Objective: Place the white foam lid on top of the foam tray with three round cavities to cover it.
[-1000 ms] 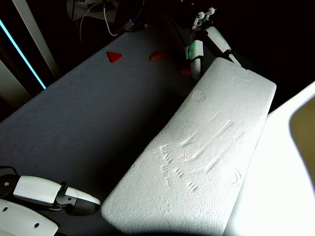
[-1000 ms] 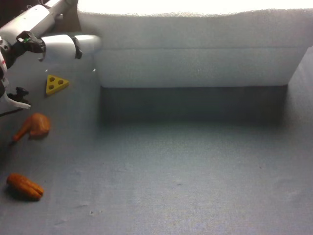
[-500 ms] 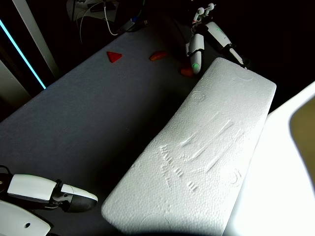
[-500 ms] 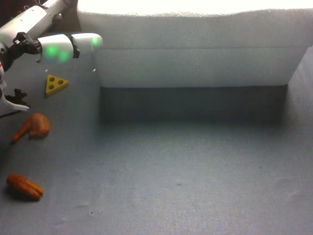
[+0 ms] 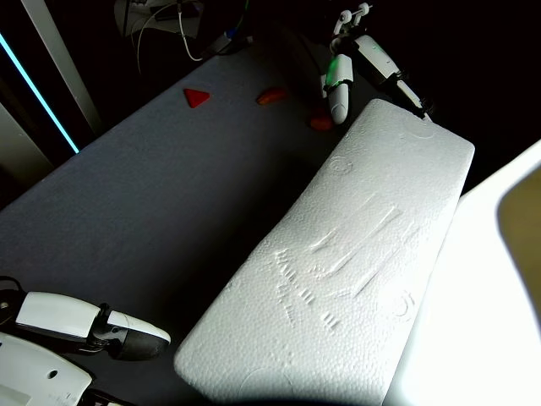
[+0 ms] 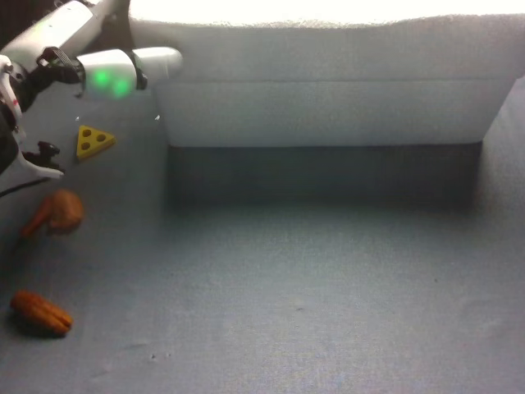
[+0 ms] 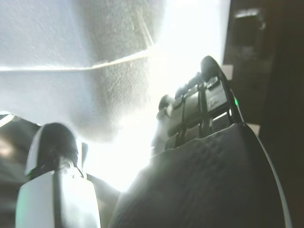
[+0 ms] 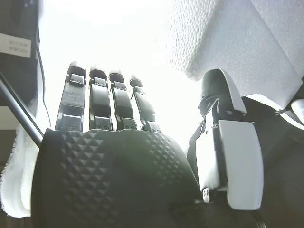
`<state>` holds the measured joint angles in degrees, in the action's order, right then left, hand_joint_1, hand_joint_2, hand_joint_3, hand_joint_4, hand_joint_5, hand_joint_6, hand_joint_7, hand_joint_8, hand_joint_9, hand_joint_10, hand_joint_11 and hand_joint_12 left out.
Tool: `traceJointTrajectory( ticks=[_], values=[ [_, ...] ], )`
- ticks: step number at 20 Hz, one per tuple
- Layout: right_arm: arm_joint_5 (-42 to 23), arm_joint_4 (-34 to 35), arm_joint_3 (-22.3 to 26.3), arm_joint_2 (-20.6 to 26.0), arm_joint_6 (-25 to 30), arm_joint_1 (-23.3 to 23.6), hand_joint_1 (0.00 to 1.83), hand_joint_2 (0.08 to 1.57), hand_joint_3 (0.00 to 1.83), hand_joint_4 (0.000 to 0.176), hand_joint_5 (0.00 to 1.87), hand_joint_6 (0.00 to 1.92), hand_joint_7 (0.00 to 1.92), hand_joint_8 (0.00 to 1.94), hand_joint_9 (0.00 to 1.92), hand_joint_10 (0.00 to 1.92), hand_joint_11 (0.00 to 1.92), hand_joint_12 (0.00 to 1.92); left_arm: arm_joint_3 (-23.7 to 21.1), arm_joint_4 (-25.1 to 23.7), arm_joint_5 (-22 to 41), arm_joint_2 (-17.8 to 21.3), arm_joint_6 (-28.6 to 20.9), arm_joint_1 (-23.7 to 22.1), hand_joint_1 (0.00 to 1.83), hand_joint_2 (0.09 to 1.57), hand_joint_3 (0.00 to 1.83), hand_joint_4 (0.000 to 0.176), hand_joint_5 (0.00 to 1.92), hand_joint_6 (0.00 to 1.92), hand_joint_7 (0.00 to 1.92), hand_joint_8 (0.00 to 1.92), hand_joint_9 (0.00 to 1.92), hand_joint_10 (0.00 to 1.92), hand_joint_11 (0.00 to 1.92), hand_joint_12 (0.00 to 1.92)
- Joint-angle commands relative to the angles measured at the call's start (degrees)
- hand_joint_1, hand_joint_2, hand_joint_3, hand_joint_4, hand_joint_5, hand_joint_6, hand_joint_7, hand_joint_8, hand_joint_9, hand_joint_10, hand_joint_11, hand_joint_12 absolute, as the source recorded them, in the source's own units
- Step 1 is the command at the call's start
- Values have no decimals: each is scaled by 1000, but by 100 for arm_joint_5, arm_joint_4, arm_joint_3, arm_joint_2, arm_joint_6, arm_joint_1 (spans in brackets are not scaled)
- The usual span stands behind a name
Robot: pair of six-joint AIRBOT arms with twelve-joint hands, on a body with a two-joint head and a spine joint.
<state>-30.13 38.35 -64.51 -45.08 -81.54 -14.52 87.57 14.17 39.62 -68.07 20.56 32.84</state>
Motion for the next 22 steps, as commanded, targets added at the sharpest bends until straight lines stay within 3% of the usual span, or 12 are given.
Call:
traceJointTrajectory(
  ticks=[1,3,5,6,8,9,12,13,15,17,18,22],
  values=[
    [-691,-124,-37,86,-7,83,388,1239,3,0,0,0,0,0,0,0,0,0,72,49,556,12,-32,-70,504,1065,0,37,0,0,0,0,0,0,0,372],
    [-687,-124,-46,70,-7,83,350,1251,7,0,0,0,0,0,0,0,0,0,79,70,545,11,-32,-53,528,1053,0,22,0,0,0,0,0,0,0,166],
    [-684,-124,-49,65,-7,82,416,1265,7,0,0,0,0,0,0,0,0,0,80,81,544,20,-33,-31,511,1035,0,43,0,0,0,0,0,0,0,142],
    [-684,-124,-47,68,-7,81,399,1260,4,0,0,0,0,0,0,0,0,0,71,82,571,32,-42,-15,507,1048,0,26,0,0,0,0,0,0,0,354],
    [-694,-135,-24,93,-7,65,405,1252,0,0,0,0,0,0,0,0,0,0,-7,86,709,105,-69,56,522,1045,0,31,0,0,0,0,0,0,0,477],
    [-720,-141,8,124,-7,39,387,1247,0,0,0,0,0,0,0,0,0,0,-72,95,810,170,-69,110,519,1068,2,12,0,0,0,0,0,0,0,65],
    [-817,-160,91,203,-7,-38,412,1209,0,0,0,0,0,0,0,0,21,10,-192,107,1013,286,-70,214,484,1057,0,31,0,0,0,0,0,0,11,6],
    [-828,-166,108,221,-7,-42,416,1178,38,0,0,0,0,0,0,0,3,382,-215,107,1054,305,-70,228,462,1054,0,41,0,0,0,0,0,0,11,6],
    [-847,-166,126,237,-7,-49,361,1202,4,0,0,0,0,0,0,0,0,1061,-247,101,1107,331,-70,232,441,1052,0,17,0,0,0,0,0,0,52,29],
    [-847,-166,123,223,-7,-49,411,1218,3,0,0,0,0,0,0,0,0,820,-245,46,1095,319,-70,176,458,1055,0,40,0,0,0,0,0,0,29,30],
    [-845,-166,122,209,-4,-45,382,1238,1,0,0,0,0,0,0,0,0,163,-239,-6,1068,301,-70,130,455,1065,3,38,0,0,0,0,0,0,5,26],
    [-769,-167,28,58,18,-41,371,1240,1,0,0,0,0,0,0,0,0,0,-190,-172,941,215,-69,-39,491,1087,1,28,0,0,0,0,0,0,0,147]
  ],
)
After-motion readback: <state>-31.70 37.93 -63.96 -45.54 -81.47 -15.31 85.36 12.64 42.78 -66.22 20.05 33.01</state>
